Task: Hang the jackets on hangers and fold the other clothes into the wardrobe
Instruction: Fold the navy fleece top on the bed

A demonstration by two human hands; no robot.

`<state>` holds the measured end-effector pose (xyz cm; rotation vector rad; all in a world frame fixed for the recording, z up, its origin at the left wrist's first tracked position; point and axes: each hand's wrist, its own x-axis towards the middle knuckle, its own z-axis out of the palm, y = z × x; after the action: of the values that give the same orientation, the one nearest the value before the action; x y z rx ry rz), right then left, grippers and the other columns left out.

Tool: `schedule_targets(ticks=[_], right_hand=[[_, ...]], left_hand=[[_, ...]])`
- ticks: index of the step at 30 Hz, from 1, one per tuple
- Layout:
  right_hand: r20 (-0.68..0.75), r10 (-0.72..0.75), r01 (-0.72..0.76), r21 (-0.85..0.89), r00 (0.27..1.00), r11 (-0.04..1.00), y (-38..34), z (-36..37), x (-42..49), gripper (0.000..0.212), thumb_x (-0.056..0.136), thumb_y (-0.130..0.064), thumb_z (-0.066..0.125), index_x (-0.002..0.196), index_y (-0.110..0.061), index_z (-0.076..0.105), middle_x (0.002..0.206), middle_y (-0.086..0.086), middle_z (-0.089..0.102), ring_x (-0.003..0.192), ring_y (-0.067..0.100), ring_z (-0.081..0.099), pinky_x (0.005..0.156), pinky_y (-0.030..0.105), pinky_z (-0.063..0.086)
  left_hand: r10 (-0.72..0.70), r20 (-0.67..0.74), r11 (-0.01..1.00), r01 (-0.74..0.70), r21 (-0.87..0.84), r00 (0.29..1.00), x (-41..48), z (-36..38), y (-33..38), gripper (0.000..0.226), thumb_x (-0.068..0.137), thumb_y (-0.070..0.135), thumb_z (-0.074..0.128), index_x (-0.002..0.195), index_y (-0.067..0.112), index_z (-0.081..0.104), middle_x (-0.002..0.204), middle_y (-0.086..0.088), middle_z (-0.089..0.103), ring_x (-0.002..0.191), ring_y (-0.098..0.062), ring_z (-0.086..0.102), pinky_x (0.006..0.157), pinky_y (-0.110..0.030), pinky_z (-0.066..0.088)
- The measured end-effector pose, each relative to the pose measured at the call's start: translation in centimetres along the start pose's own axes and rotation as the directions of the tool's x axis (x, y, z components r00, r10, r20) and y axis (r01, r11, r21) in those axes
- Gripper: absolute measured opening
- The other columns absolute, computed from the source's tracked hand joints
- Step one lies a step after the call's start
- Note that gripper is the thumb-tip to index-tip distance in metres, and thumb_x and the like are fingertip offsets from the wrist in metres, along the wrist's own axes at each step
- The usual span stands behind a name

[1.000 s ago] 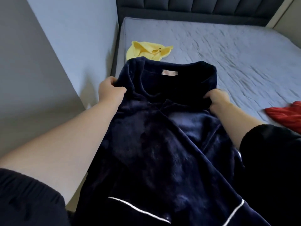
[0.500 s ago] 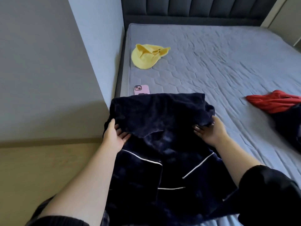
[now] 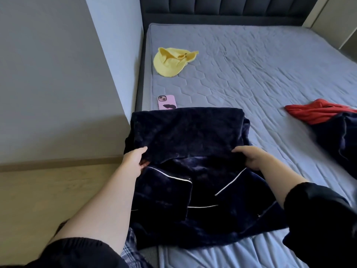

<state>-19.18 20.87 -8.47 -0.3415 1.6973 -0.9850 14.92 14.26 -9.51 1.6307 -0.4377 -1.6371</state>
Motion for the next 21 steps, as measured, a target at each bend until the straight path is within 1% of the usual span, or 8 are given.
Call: schedule_targets(ticks=[6, 8, 9, 12, 14, 16, 18, 21], right_hand=[[0.007, -0.081, 0.075, 0.308, 0.997, 0.948, -0.5, -0.2, 0.6, 0.026, 0.095, -0.025, 0.057, 0.116, -0.009, 0.058, 0.107, 0.013, 0.068, 0.089, 0.026, 0.067, 0.069, 0.037, 0.055], [-0.091, -0.135, 0.152, 0.216, 0.987, 0.964, -0.4, 0.3, 0.1, 0.014, 0.095, -0.02, 0.057, 0.101, -0.008, 0.06, 0.102, 0.015, 0.067, 0.083, 0.025, 0.065, 0.067, 0.038, 0.056], [-0.183, -0.172, 0.181, 0.033, 0.968, 0.983, -0.1, 0.5, -0.3, 0.011, 0.093, -0.019, 0.06, 0.093, -0.007, 0.061, 0.102, 0.019, 0.067, 0.082, 0.027, 0.063, 0.07, 0.041, 0.055], [-0.325, -0.442, 0.162, -0.624, 0.836, 0.765, 0.7, 1.1, -0.9, 0.025, 0.085, -0.01, 0.058, 0.109, -0.002, 0.058, 0.113, 0.021, 0.061, 0.102, 0.034, 0.058, 0.084, 0.039, 0.045], [-0.248, -0.67, 0.279, -0.768, 0.7, 0.576, 0.6, 2.5, -1.2, 0.045, 0.083, -0.004, 0.051, 0.128, -0.003, 0.046, 0.129, 0.019, 0.049, 0.12, 0.036, 0.044, 0.098, 0.041, 0.035], [-0.105, -0.834, 0.423, -0.824, 0.542, 0.378, -0.3, 4.9, -1.6, 0.055, 0.085, -0.005, 0.049, 0.139, -0.005, 0.04, 0.141, 0.016, 0.041, 0.131, 0.034, 0.035, 0.11, 0.041, 0.026], [0.105, -0.861, 0.513, -0.836, 0.498, 0.196, -1.1, 7.8, -1.8, 0.055, 0.092, -0.014, 0.048, 0.145, -0.009, 0.034, 0.152, 0.012, 0.031, 0.141, 0.03, 0.025, 0.117, 0.042, 0.018], [0.359, -0.67, 0.453, -0.891, 0.65, -0.039, 0.3, 9.6, -0.2, 0.056, 0.1, -0.036, 0.035, 0.152, -0.022, 0.018, 0.161, 0.002, 0.01, 0.148, 0.023, 0.005, 0.118, 0.048, 0.006]], left_hand=[[0.03, 0.134, 1.0, -0.029, -0.012, 0.991, -0.2, 1.2, 1.1, 0.037, 0.086, 0.003, 0.067, 0.119, 0.013, 0.056, 0.118, -0.008, 0.063, 0.1, -0.026, 0.063, 0.067, -0.037, 0.052], [0.085, 0.025, 0.996, -0.085, 0.01, 0.996, -0.1, 1.1, 0.9, 0.038, 0.085, 0.001, 0.066, 0.12, 0.011, 0.055, 0.118, -0.011, 0.063, 0.094, -0.027, 0.063, 0.065, -0.038, 0.053], [0.168, -0.065, 0.971, -0.154, 0.185, 0.984, -0.3, 1.0, 0.7, 0.04, 0.084, 0.005, 0.068, 0.12, 0.011, 0.054, 0.12, -0.011, 0.062, 0.093, -0.027, 0.062, 0.067, -0.038, 0.054], [0.623, -0.088, 0.546, -0.351, 0.76, 0.777, -0.4, 1.1, -0.5, 0.061, 0.081, 0.017, 0.069, 0.136, 0.015, 0.041, 0.133, -0.01, 0.051, 0.111, -0.033, 0.055, 0.089, -0.044, 0.047], [0.86, 0.193, 0.109, -0.54, 0.834, 0.472, -0.6, 2.4, -0.3, 0.064, 0.08, 0.012, 0.066, 0.139, 0.011, 0.04, 0.139, -0.015, 0.044, 0.125, -0.036, 0.044, 0.101, -0.048, 0.04], [0.84, 0.47, -0.241, -0.591, 0.77, 0.27, -1.0, 4.7, 0.3, 0.061, 0.083, 0.012, 0.061, 0.141, 0.01, 0.041, 0.146, -0.015, 0.039, 0.135, -0.035, 0.035, 0.107, -0.051, 0.033], [0.702, 0.635, -0.384, -0.579, 0.719, 0.323, -1.2, 6.5, 0.3, 0.059, 0.093, 0.021, 0.05, 0.148, 0.016, 0.031, 0.156, -0.009, 0.025, 0.144, -0.032, 0.018, 0.112, -0.054, 0.023], [0.49, 0.639, -0.392, -0.505, 0.769, 0.592, 1.2, 5.6, -1.2, 0.055, 0.102, 0.04, 0.026, 0.153, 0.027, 0.009, 0.162, -0.001, 0.001, 0.148, -0.025, -0.005, 0.118, -0.051, 0.007]])
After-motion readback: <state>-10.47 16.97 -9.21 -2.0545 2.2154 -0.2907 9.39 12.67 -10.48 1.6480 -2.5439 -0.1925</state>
